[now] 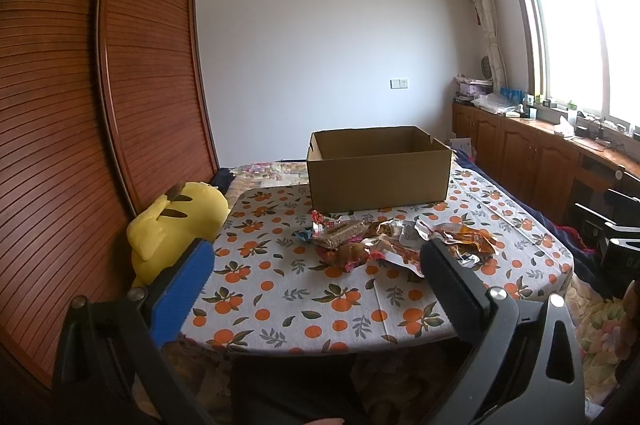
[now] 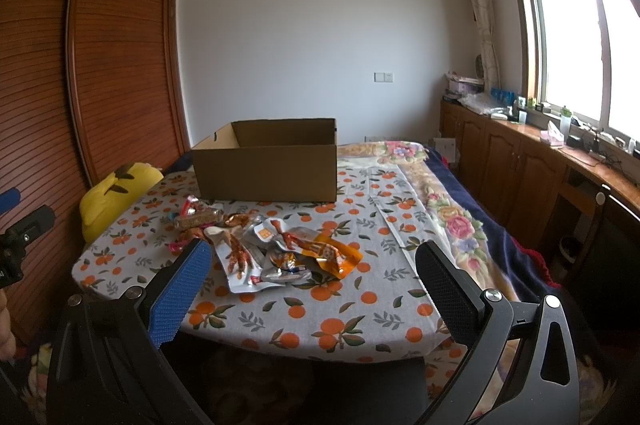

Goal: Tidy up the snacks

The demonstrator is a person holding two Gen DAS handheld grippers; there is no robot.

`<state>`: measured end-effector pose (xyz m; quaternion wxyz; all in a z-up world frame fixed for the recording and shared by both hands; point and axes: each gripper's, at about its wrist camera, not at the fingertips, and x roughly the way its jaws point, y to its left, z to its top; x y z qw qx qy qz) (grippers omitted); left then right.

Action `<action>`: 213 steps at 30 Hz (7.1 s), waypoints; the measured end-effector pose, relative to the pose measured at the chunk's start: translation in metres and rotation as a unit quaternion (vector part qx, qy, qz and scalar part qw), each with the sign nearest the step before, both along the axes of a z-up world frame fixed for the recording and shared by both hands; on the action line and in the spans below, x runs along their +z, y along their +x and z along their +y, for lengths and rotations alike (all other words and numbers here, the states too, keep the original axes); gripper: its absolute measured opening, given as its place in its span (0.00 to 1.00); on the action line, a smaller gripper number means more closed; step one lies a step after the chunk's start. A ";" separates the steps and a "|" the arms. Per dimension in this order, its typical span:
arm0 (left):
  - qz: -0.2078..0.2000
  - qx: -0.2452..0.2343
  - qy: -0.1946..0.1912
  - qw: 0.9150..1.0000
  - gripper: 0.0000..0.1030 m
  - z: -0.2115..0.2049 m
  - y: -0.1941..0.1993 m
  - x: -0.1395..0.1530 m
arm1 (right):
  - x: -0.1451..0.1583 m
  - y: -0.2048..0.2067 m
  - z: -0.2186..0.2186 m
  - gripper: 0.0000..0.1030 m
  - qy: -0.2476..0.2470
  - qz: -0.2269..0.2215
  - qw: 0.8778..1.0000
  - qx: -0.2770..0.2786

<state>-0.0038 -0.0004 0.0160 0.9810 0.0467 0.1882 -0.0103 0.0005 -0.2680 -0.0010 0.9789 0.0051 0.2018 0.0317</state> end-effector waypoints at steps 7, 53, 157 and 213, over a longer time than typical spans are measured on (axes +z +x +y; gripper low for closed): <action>0.001 0.000 -0.001 1.000 1.00 0.000 0.000 0.002 | -0.001 0.001 0.001 1.00 0.000 0.001 1.000 0.000; 0.193 -0.090 -0.056 0.976 0.98 -0.058 0.160 -0.115 | -0.091 0.204 -0.016 0.97 -0.036 0.153 0.971 0.181; 0.236 -0.165 -0.052 0.956 0.00 -0.093 0.190 -0.105 | -0.105 0.240 -0.023 0.38 -0.033 0.231 0.952 0.200; 0.099 -0.166 -0.032 0.981 0.00 -0.035 0.444 0.039 | 0.015 0.457 0.048 0.39 -0.044 0.111 0.965 0.233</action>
